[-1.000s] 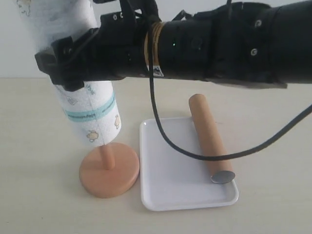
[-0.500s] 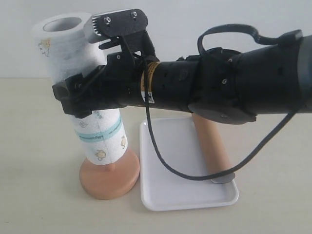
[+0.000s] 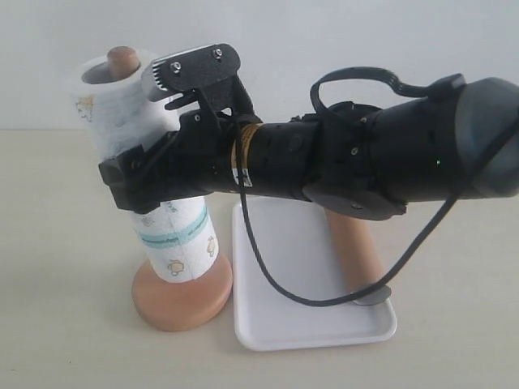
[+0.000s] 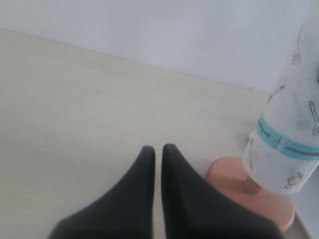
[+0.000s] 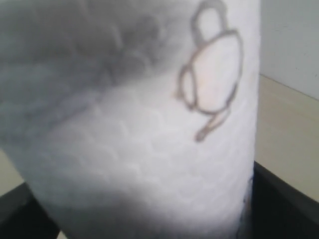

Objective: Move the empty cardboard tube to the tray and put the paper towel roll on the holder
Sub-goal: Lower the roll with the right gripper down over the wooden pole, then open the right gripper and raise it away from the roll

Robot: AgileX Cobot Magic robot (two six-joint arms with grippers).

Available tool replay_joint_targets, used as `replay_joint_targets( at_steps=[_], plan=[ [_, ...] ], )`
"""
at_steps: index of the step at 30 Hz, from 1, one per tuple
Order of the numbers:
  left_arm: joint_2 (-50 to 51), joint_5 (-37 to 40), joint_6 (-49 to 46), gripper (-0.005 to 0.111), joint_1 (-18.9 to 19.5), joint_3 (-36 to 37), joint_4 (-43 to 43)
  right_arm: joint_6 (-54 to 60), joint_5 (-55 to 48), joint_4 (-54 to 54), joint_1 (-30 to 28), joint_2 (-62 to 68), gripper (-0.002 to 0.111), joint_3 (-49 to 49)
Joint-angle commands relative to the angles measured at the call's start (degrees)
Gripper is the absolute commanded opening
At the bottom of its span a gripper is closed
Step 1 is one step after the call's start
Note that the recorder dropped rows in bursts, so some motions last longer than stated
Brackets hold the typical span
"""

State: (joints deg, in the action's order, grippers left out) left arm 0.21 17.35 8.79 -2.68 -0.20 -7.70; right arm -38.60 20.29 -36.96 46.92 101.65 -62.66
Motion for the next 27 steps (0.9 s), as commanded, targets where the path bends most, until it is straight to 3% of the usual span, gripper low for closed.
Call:
replay_joint_targets(
  at_steps=[1, 2, 5, 16, 27],
  plan=[
    [-0.2, -0.8, -0.3, 0.004, 0.1, 0.2, -0.5, -0.1, -0.5, 0.3, -0.6, -0.4, 0.063, 0.0],
    [-0.2, -0.8, -0.3, 0.004, 0.1, 0.2, -0.5, -0.3, -1.4, 0.3, -0.6, -0.4, 0.075, 0.0],
    [-0.2, -0.8, -0.3, 0.004, 0.1, 0.2, -0.5, 0.0, -4.4, 0.3, -0.6, -0.4, 0.088, 0.0],
    [-0.2, -0.8, -0.3, 0.004, 0.1, 0.2, -0.5, 1.2, -6.2, 0.2, -0.6, -2.4, 0.089, -0.6],
    [-0.2, -0.8, -0.3, 0.004, 0.1, 0.2, -0.5, 3.2, -14.6, 0.2, -0.6, -16.9, 0.089, -5.5]
  ],
)
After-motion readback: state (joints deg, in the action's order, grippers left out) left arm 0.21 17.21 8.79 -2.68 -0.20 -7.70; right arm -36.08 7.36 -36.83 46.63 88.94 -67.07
